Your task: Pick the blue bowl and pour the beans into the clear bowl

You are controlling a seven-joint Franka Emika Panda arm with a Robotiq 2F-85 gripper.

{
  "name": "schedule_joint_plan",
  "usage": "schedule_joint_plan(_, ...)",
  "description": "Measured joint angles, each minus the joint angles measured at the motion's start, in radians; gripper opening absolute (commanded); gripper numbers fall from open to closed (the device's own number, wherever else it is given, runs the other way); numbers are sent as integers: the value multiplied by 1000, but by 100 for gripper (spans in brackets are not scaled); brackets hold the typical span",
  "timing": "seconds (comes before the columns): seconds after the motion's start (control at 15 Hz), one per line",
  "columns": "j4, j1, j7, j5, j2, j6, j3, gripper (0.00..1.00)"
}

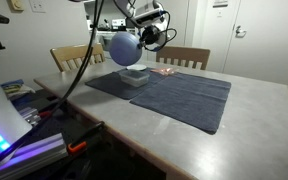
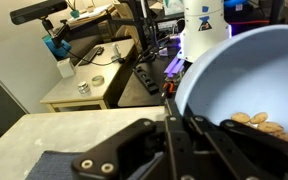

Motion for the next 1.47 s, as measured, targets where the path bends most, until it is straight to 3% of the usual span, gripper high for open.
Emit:
schedule_joint_plan(0.87,170,8,-135,-139,103,-61,-12,1)
schedule_joint_plan(1.47,218,75,-195,-212,132,-67,-42,1)
